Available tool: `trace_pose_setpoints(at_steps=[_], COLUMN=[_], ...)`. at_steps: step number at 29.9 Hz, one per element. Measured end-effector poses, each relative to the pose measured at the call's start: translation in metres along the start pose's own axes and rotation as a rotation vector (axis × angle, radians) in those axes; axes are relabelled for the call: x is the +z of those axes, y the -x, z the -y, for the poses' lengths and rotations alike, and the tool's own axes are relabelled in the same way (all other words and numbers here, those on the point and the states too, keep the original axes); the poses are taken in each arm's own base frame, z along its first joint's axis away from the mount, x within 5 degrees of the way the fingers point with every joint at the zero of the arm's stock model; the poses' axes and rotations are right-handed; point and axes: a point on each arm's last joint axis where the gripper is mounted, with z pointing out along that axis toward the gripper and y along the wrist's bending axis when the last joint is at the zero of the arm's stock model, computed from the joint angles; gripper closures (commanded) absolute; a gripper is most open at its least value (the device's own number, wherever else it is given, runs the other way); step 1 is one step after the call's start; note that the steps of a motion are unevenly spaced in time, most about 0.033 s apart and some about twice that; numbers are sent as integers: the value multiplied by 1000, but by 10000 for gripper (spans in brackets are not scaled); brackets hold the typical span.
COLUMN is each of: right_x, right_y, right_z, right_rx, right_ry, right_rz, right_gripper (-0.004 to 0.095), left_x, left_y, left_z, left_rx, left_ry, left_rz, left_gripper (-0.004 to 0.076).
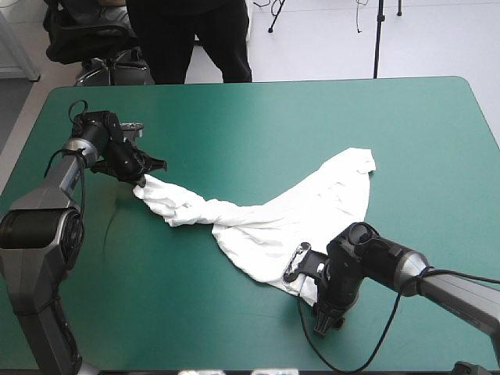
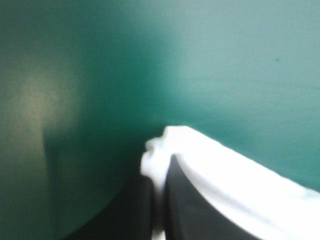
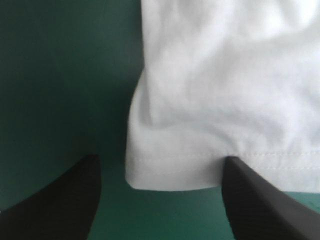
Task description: Fold the cloth
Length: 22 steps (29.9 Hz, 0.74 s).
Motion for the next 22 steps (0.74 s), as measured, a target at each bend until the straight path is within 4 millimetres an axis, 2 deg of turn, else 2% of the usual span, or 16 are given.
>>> trace_pose_setpoints(at_steps=[4,10,14,22], right_x=[1,9,14,12], right_y=[3,8,12,16], right_z=[1,6,9,11], right_rx=[-1,7,29,64], right_ry=[-15,-25,-28,-36], right_rz=[36,-4,-49,-60], right_gripper=[574,706,904,925], left_x=[0,0,1,-1], left_y=[0,0,0,0], left_z=[0,0,0,1], left_rx=[0,0,-1,-1], left_ry=[0,0,-1,-7], left_rz=[0,1,1,4], left_gripper=[733,733,733,733])
